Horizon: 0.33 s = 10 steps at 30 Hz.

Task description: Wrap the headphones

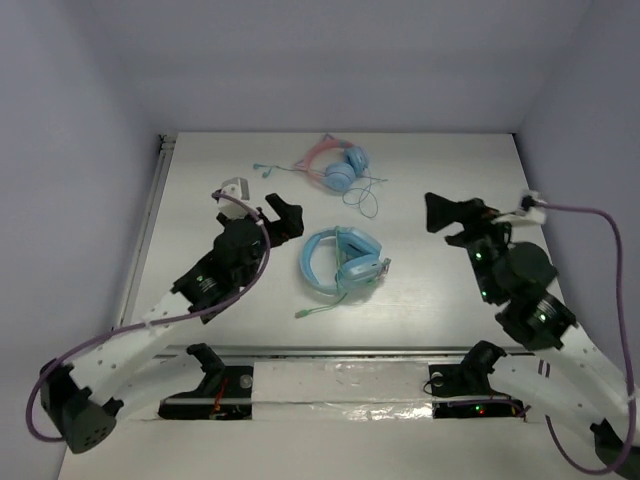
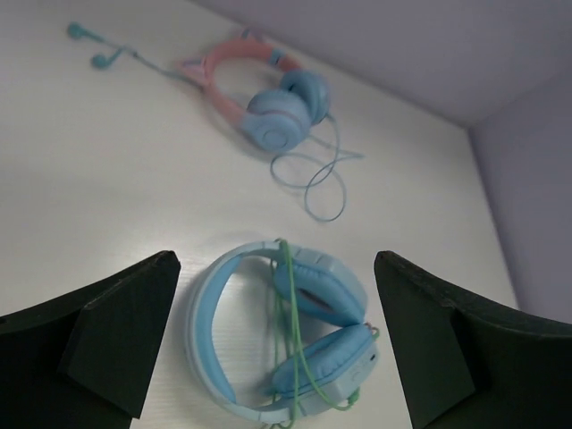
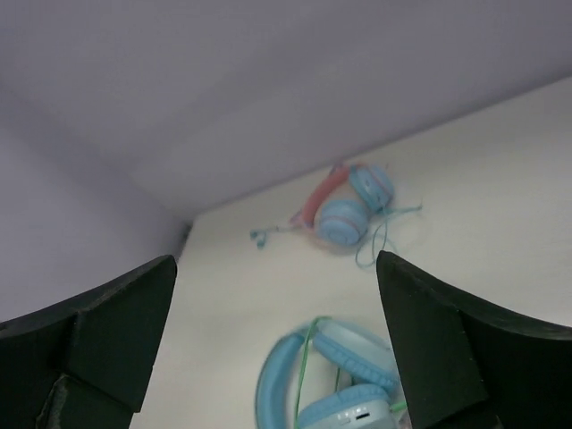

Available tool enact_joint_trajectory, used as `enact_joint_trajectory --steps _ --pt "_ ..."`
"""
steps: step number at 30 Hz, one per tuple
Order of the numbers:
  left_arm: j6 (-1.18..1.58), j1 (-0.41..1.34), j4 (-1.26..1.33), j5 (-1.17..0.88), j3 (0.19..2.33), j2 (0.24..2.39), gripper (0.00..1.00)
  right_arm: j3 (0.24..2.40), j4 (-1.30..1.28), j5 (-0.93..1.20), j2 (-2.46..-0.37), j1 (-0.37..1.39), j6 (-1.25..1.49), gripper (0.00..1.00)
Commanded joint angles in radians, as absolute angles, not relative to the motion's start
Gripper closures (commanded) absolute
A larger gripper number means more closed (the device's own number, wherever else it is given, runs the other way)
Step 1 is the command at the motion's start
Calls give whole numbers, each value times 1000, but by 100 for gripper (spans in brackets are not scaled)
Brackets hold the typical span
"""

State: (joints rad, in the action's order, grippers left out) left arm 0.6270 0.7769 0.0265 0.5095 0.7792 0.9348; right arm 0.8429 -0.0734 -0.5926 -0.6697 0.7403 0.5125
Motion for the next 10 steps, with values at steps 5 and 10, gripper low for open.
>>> enact_joint_trajectory --steps 5,10 --pt "531 772 -57 534 850 726 8 692 -11 -834 -437 738 526 0" --pt "514 772 -17 505 799 699 7 716 -46 -819 -478 738 554 0"
